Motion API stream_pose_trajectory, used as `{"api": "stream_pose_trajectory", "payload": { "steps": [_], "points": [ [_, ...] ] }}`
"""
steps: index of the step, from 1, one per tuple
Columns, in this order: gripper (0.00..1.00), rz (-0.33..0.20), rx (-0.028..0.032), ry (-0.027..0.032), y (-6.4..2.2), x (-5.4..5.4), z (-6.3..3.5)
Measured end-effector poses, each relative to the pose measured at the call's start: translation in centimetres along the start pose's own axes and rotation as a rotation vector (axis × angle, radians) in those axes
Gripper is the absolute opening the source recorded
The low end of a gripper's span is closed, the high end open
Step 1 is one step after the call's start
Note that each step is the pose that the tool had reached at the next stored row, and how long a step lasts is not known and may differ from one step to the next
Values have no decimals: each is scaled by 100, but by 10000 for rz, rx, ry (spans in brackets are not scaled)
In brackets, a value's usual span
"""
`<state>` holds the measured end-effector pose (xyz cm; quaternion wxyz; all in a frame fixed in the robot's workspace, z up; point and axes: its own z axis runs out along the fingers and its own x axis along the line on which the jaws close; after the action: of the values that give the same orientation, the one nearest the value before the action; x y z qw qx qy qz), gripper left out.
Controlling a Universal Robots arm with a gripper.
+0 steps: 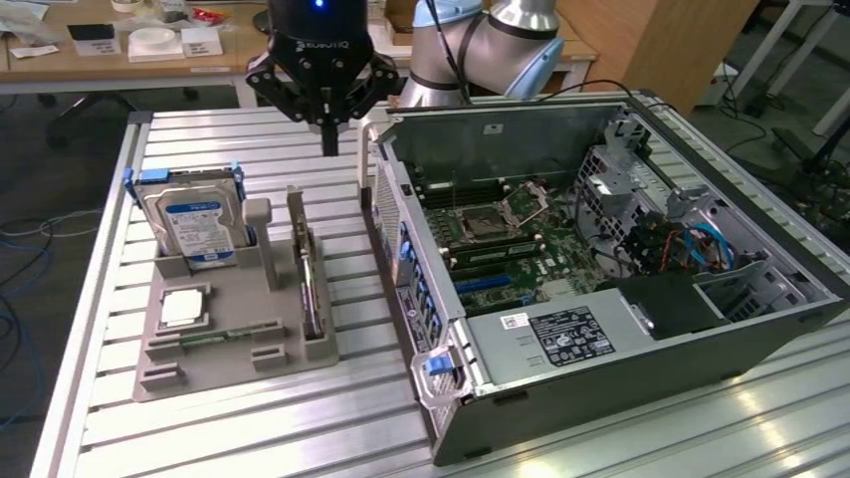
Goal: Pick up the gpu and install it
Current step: 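Reach for the gpu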
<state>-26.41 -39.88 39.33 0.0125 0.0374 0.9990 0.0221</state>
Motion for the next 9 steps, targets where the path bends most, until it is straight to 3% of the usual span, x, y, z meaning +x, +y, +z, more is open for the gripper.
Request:
{"api": "stream_pose_trajectory", "payload": {
  "steps": [1,2,9],
  "points": [
    [11,0,0,0,0,4,0],
    [11,1,0,1,-10,133,-4],
    [11,1,0,0,-13,176,-5]
  ]
}}
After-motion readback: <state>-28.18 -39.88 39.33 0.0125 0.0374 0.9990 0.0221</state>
